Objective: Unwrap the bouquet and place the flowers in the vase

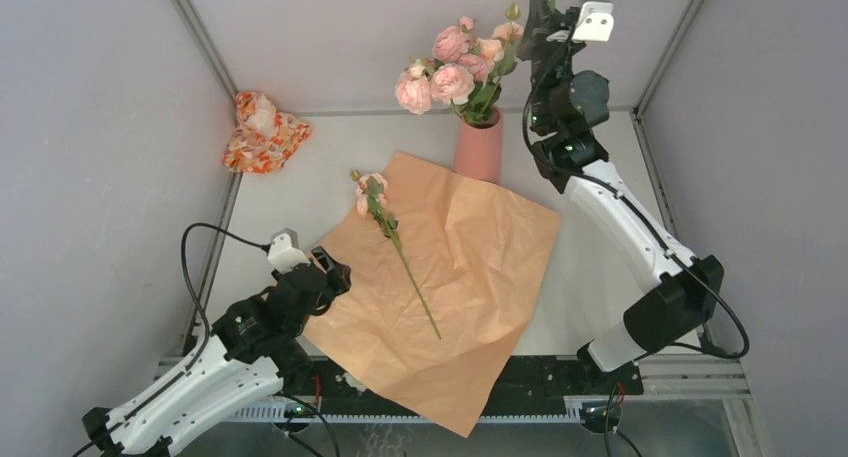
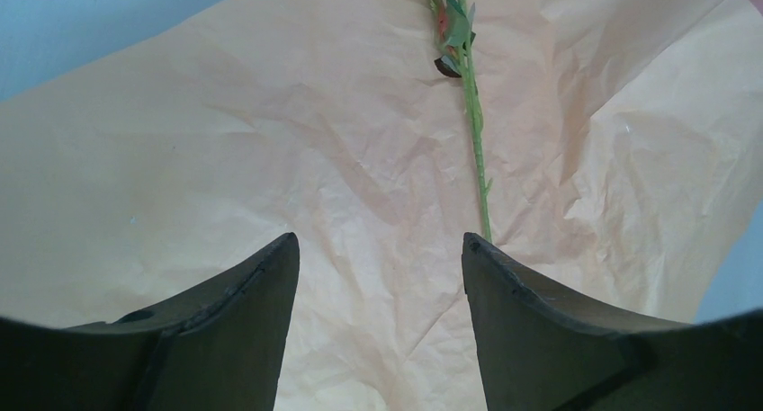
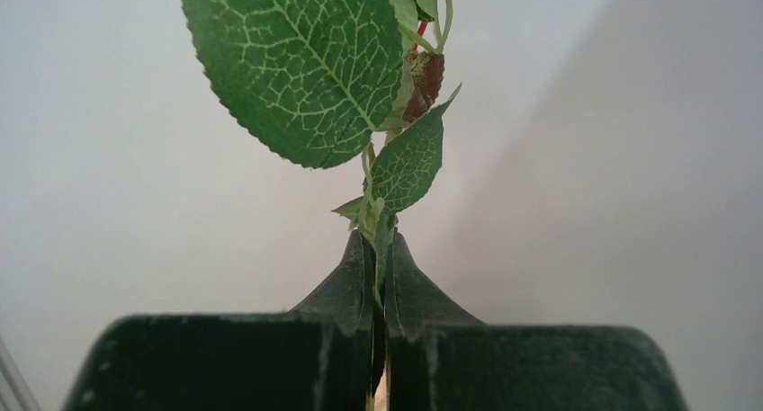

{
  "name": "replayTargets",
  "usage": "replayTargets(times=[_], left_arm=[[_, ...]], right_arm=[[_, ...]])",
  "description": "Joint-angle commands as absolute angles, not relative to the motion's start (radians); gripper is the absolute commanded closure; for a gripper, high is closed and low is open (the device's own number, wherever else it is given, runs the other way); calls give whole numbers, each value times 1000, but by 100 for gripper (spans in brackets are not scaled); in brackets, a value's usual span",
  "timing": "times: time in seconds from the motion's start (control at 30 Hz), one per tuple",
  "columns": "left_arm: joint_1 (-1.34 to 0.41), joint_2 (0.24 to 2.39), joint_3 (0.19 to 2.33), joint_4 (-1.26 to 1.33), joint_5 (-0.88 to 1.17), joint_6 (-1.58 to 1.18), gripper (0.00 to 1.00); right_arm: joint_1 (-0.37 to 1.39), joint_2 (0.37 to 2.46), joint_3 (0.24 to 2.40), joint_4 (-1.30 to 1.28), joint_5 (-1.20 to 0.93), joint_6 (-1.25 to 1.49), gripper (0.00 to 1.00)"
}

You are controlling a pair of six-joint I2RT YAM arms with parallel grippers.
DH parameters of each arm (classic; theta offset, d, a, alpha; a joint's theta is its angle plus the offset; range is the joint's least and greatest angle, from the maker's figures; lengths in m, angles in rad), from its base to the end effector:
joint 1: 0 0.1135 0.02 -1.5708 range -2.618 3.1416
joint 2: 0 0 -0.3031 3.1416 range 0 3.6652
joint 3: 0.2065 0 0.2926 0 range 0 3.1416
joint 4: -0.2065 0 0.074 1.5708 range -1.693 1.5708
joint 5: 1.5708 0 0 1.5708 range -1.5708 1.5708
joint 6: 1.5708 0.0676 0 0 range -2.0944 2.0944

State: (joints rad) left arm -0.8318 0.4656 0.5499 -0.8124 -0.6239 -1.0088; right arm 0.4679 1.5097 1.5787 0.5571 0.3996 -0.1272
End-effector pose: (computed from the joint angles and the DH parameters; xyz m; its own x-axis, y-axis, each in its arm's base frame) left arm 0.1138 -0.0663 0.2477 -0.4979 -0.4732 -0.7267 -0.2161 0.8793 -0.4245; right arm 0.3631 0.1540 0.5755 0.5358 0.1398 -0.8327 -0.0667 0.9901 0.1233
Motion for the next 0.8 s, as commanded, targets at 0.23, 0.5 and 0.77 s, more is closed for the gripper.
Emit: replayTargets(times=[0.23, 0.5, 0.77], left_arm=[[-839, 447, 575, -758, -633, -989, 28], [-838, 445, 574, -756, -630, -989, 28], [-839, 443, 565, -750, -627, -992, 28]], right_arm=[[462, 1586, 1522, 646, 396, -209, 100], [469, 1546, 1359, 638, 405, -179, 100], [522, 1495, 1207, 619, 438, -173, 98]])
